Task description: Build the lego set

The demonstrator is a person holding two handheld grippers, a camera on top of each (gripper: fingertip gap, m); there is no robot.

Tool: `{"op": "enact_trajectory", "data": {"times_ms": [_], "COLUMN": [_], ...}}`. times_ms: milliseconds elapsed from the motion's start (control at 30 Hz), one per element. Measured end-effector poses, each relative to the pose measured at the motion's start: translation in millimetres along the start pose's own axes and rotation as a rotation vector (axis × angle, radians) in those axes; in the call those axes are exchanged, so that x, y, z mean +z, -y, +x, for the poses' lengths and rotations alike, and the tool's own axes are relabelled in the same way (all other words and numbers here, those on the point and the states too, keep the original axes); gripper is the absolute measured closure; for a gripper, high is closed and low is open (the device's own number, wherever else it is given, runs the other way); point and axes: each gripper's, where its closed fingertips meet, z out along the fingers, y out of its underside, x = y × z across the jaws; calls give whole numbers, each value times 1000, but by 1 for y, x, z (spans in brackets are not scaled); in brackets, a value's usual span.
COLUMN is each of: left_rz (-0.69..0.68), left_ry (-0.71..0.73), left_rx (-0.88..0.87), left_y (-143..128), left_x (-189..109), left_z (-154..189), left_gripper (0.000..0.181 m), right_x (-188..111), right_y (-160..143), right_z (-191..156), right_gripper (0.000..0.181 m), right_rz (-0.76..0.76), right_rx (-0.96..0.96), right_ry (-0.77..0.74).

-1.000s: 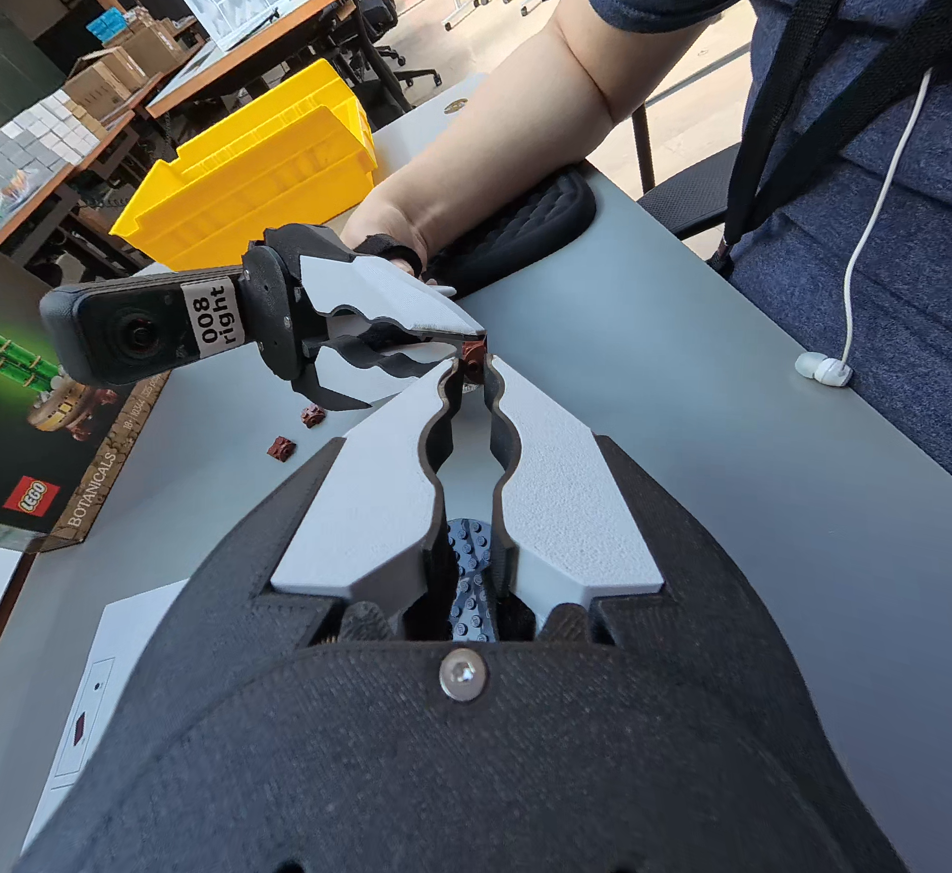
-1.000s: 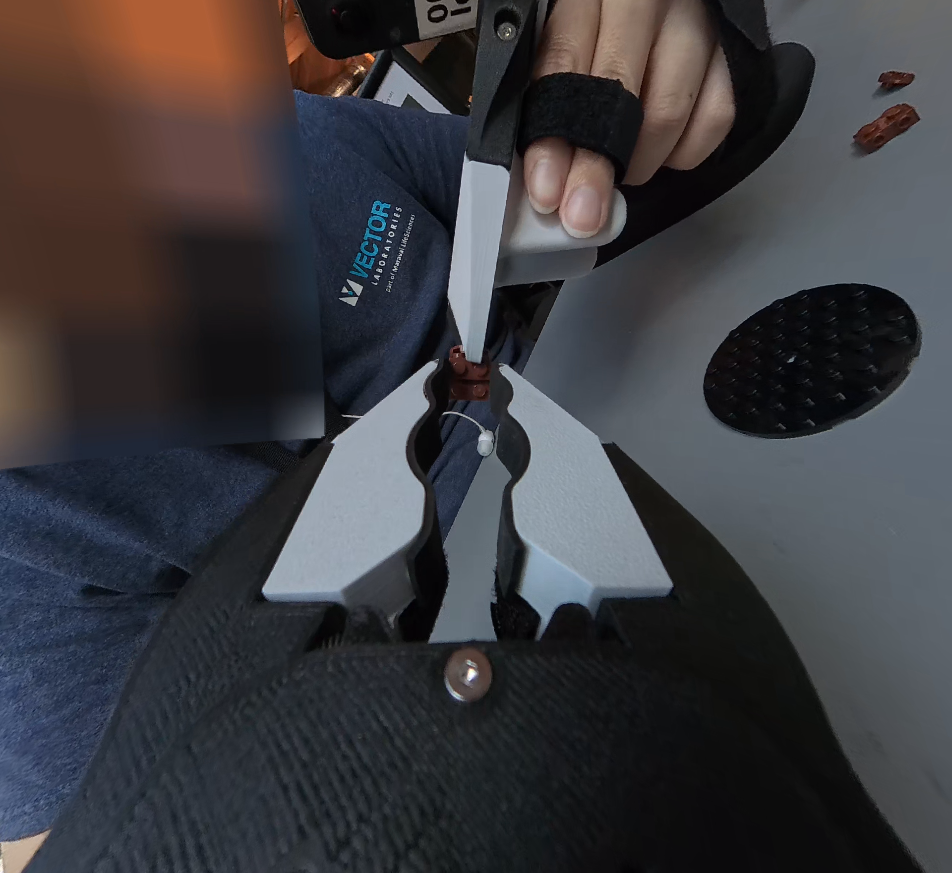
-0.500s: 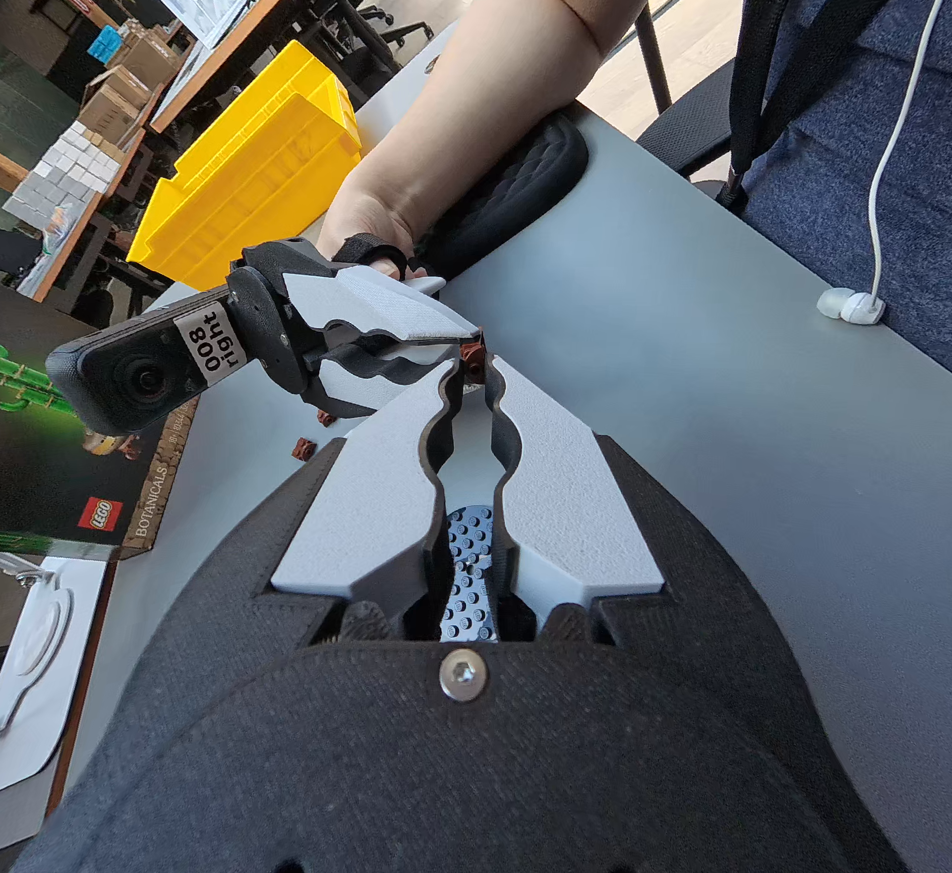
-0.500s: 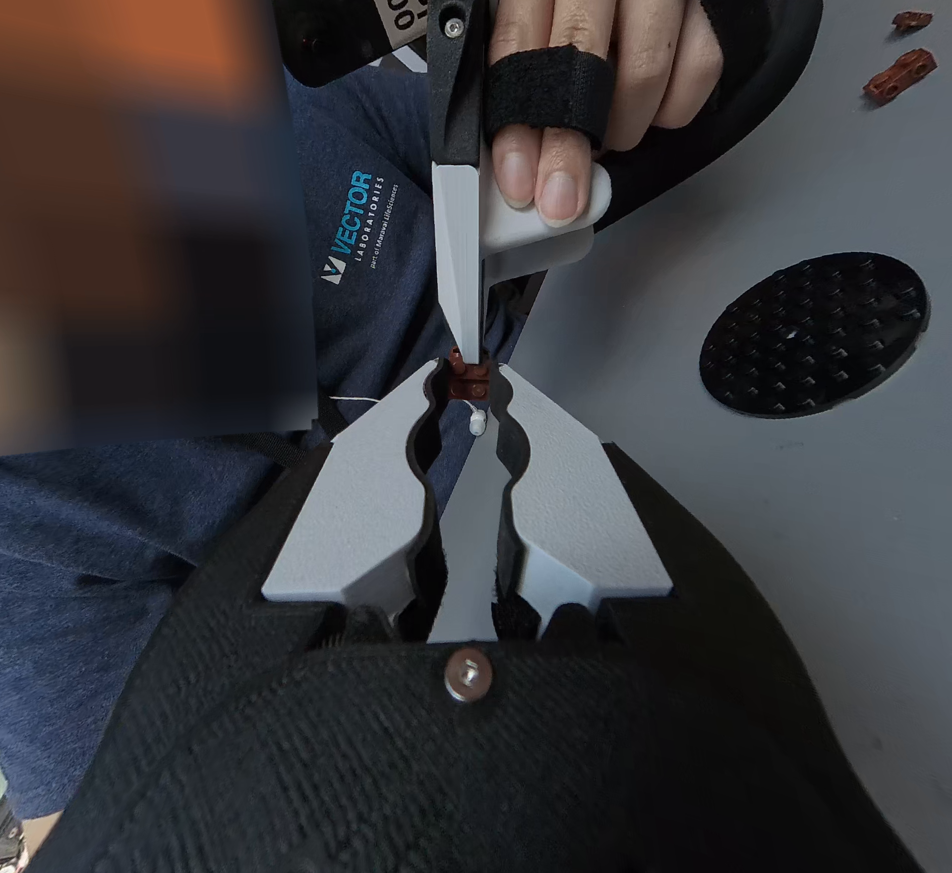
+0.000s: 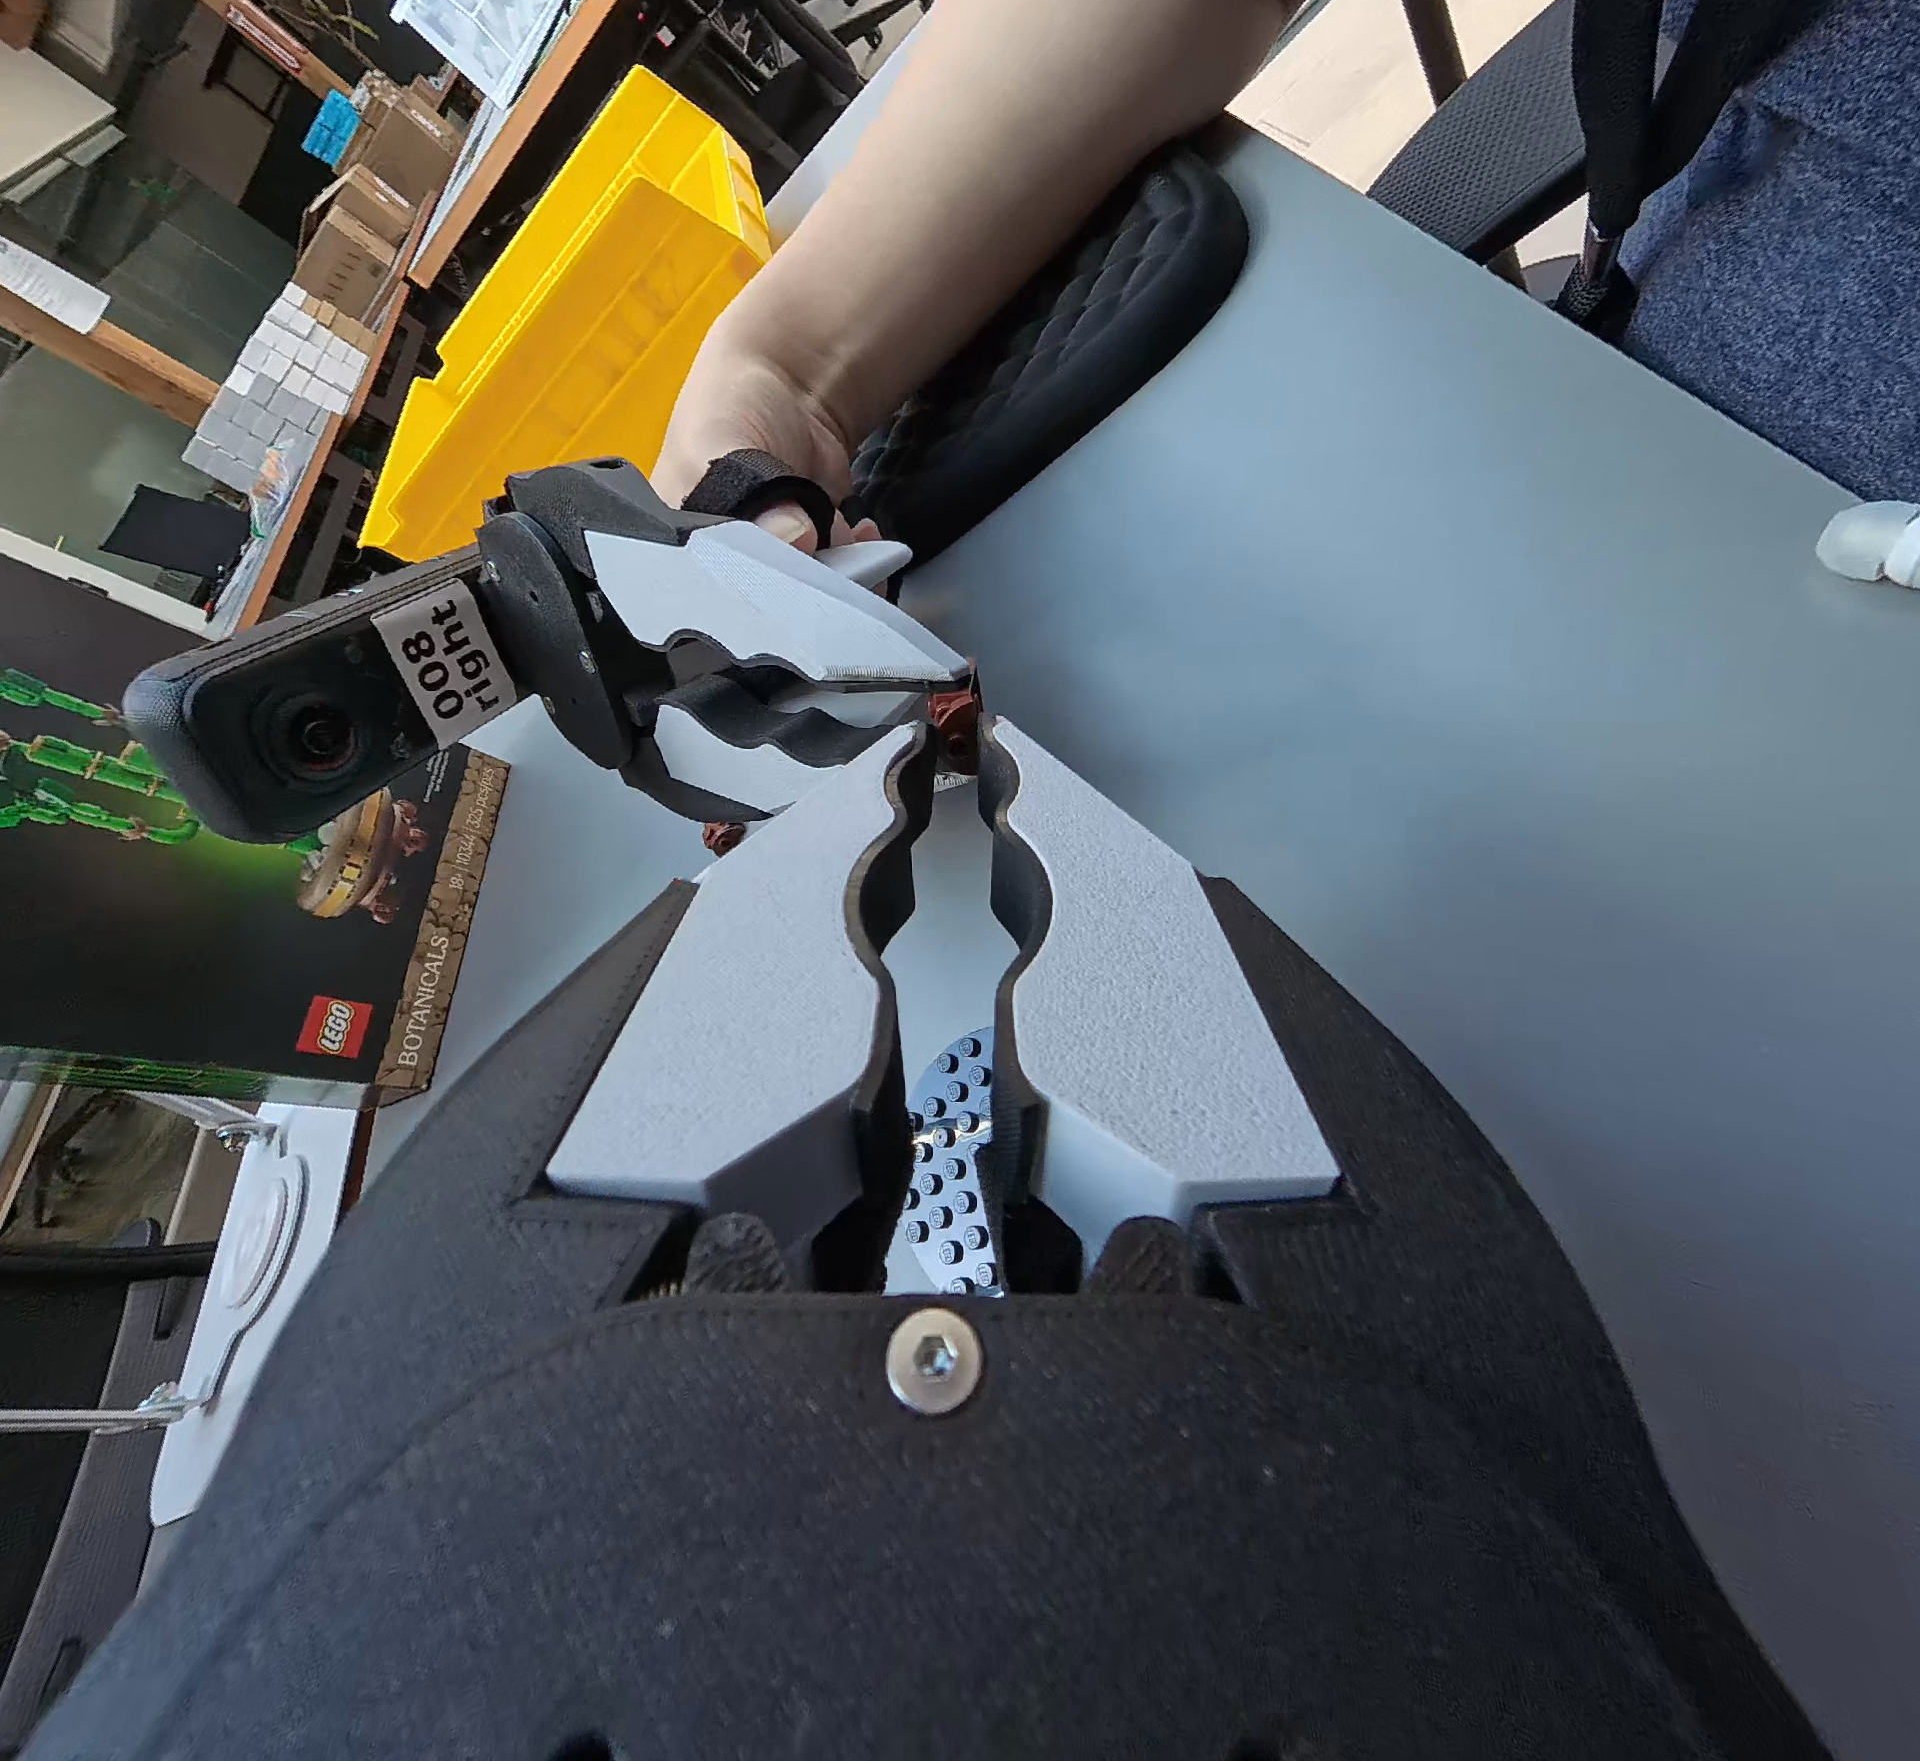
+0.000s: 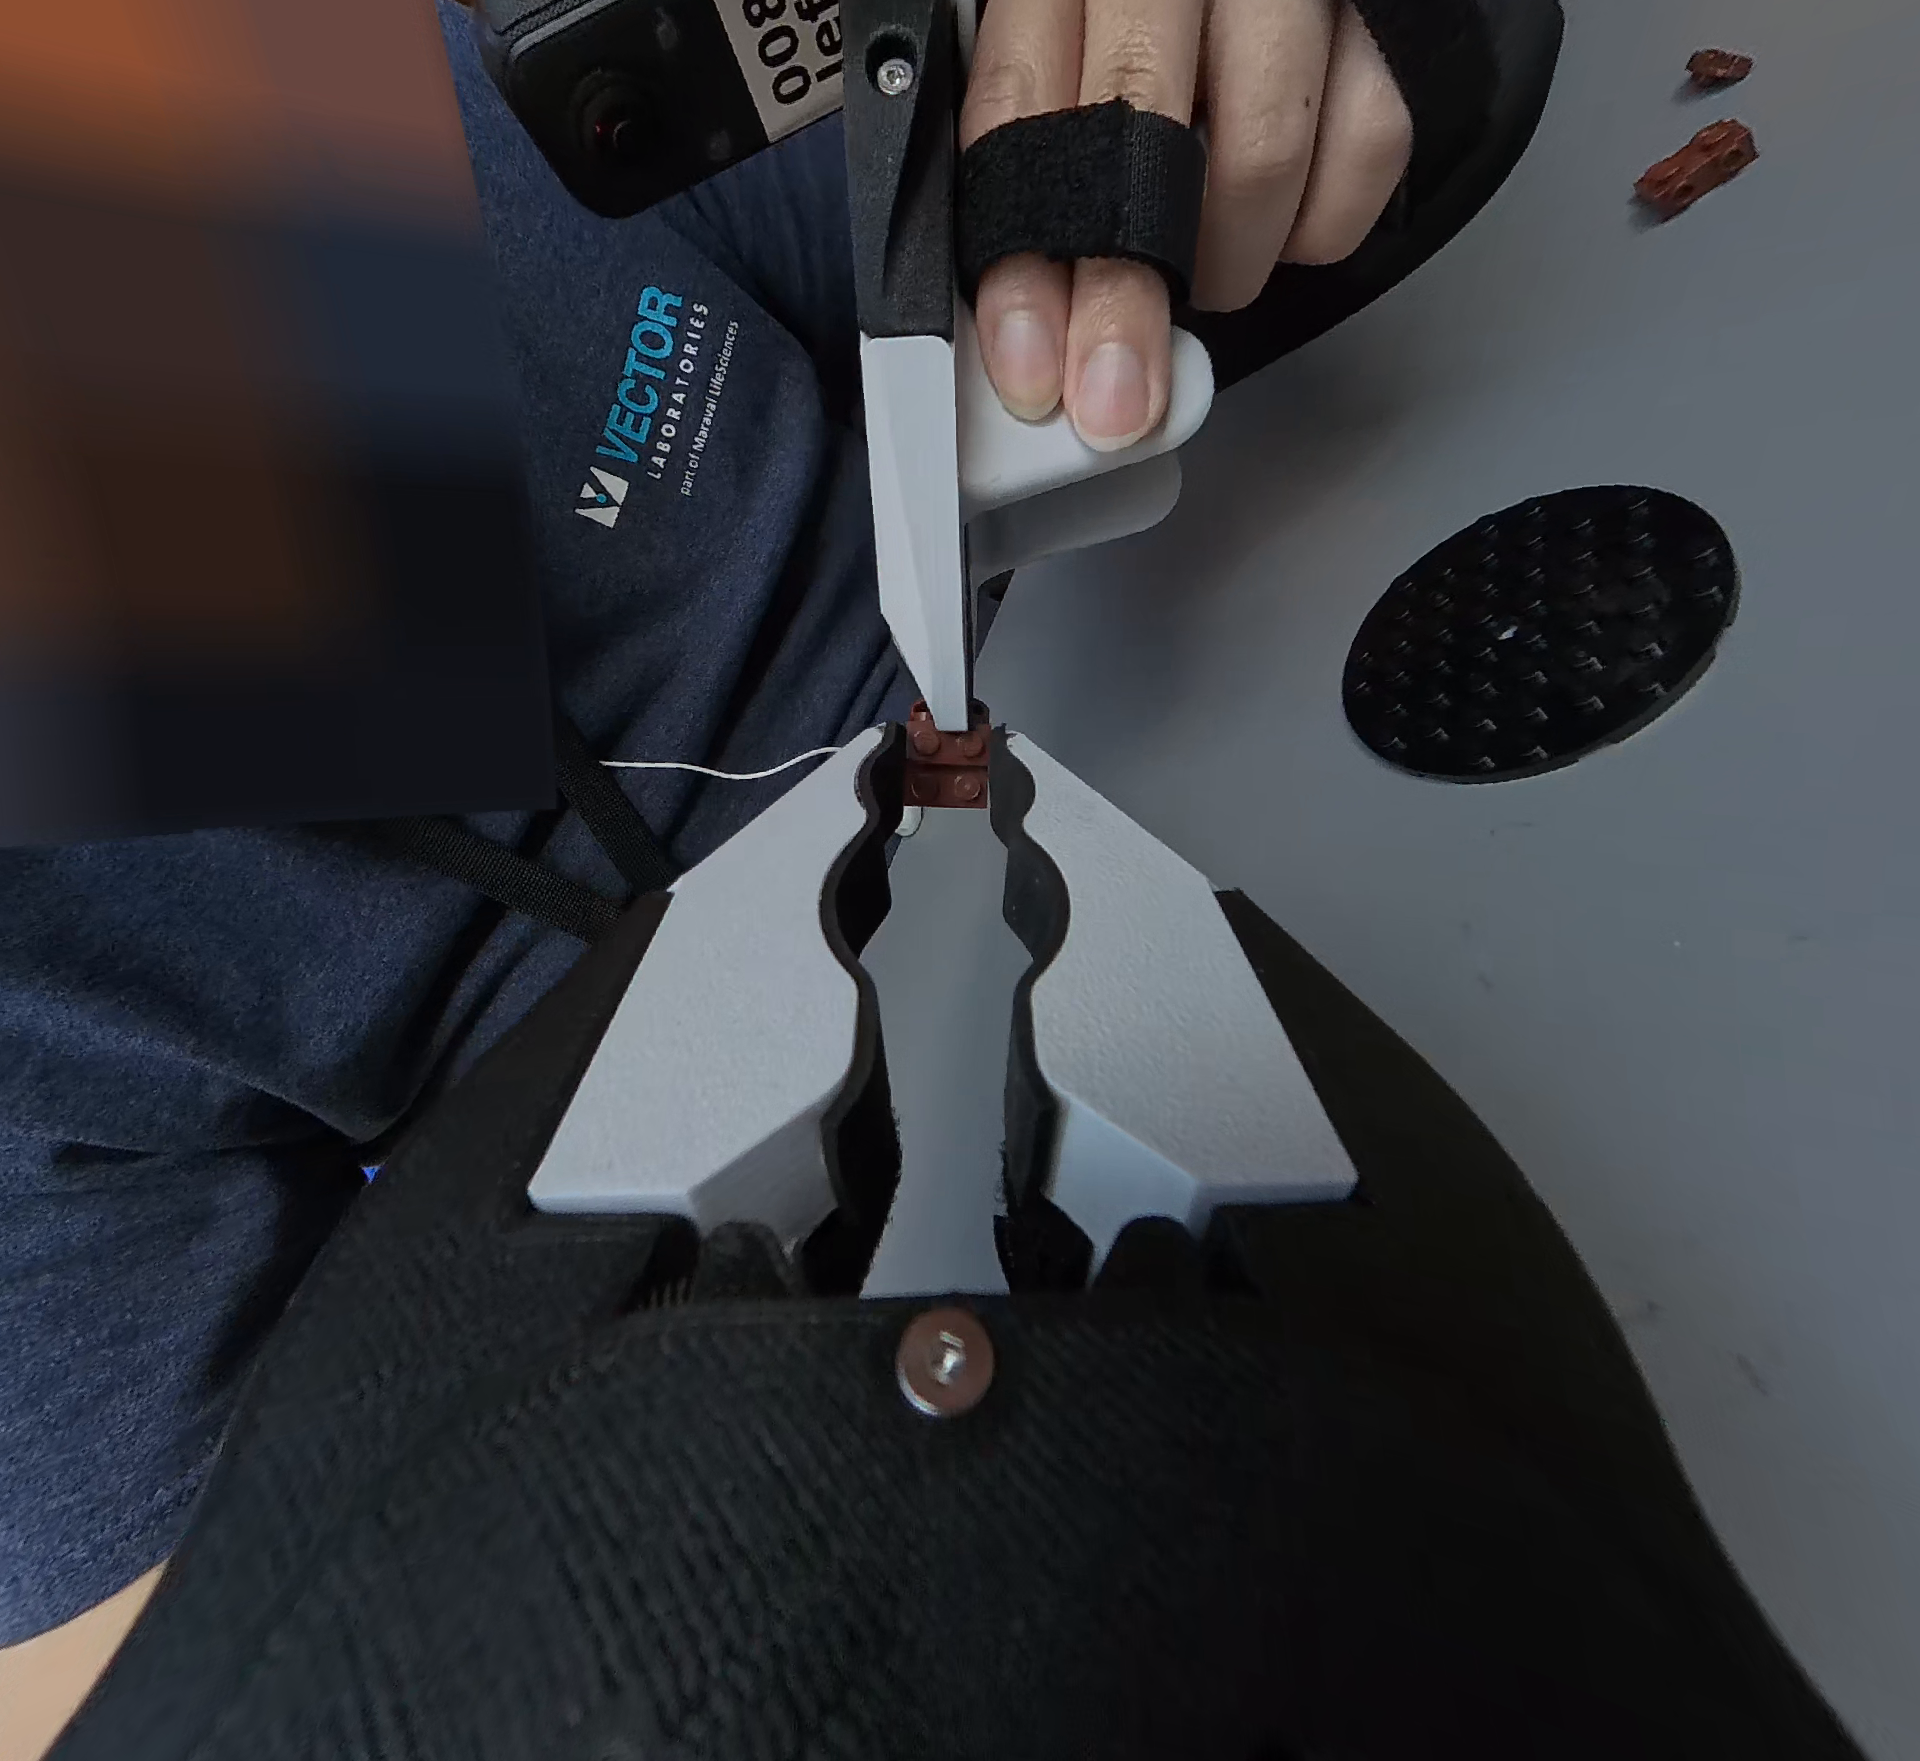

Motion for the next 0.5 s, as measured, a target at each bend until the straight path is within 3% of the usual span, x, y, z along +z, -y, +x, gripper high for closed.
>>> {"op": "enact_trajectory", "data": {"times_ms": [167, 267, 500], "left_rz": [-24, -57, -113], "left_ry": [70, 135, 283], "left_rx": [5, 25, 32], "left_y": [-3, -8, -19], "left_x": [-3, -5, -9], "left_z": [-12, -22, -46], "left_gripper": [176, 175, 175], "right_x": [-9, -16, -48], "right_y": [11, 21, 59], "right_z": [2, 1, -3], "right_gripper": [166, 155, 149], "right_rz": [60, 117, 353], "right_rx": [-50, -76, -243], "right_ry": [-45, -67, -211]}}
